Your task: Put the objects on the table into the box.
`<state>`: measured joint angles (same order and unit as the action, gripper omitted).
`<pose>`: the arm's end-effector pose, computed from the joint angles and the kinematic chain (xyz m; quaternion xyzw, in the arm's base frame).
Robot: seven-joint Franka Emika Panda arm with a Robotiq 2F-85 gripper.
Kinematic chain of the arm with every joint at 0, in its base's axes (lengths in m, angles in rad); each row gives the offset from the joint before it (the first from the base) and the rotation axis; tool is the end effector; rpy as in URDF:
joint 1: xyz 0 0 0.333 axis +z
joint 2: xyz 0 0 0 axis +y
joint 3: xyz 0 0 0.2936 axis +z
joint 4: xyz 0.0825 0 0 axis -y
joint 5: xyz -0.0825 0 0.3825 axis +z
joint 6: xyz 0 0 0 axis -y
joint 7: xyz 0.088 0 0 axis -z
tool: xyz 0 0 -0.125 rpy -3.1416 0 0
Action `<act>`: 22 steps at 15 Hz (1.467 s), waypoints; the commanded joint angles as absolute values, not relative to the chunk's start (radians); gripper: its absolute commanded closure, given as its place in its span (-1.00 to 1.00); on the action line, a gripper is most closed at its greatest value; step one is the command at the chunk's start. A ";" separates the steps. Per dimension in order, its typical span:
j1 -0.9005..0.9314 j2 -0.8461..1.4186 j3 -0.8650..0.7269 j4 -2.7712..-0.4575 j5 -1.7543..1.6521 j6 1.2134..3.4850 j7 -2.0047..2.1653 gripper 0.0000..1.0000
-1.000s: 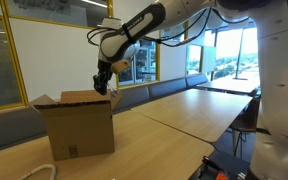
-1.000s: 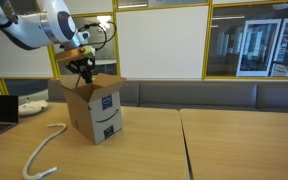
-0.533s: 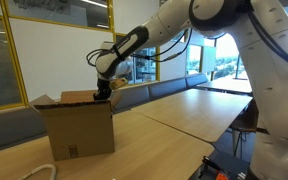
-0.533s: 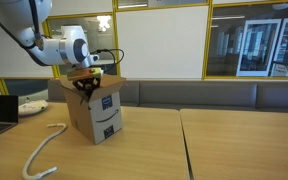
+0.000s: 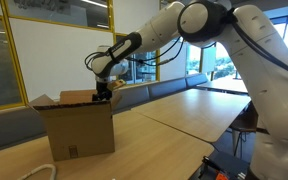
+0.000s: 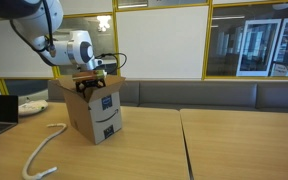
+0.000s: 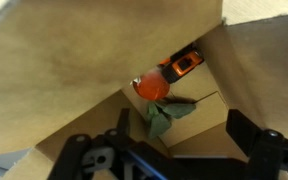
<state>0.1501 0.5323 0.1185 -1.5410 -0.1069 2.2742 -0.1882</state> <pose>0.6849 0.1726 0.3294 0.9643 0.2437 0.1029 0.0109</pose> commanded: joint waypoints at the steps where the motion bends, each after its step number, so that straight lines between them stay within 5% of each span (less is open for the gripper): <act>1: 0.181 0.514 0.073 -1.494 -0.173 2.171 -0.114 -1.00; 10: 0.244 0.196 0.056 -1.709 -0.373 2.096 0.139 -1.00; 22: 0.293 -0.090 0.266 -2.087 -0.209 2.098 0.258 -1.00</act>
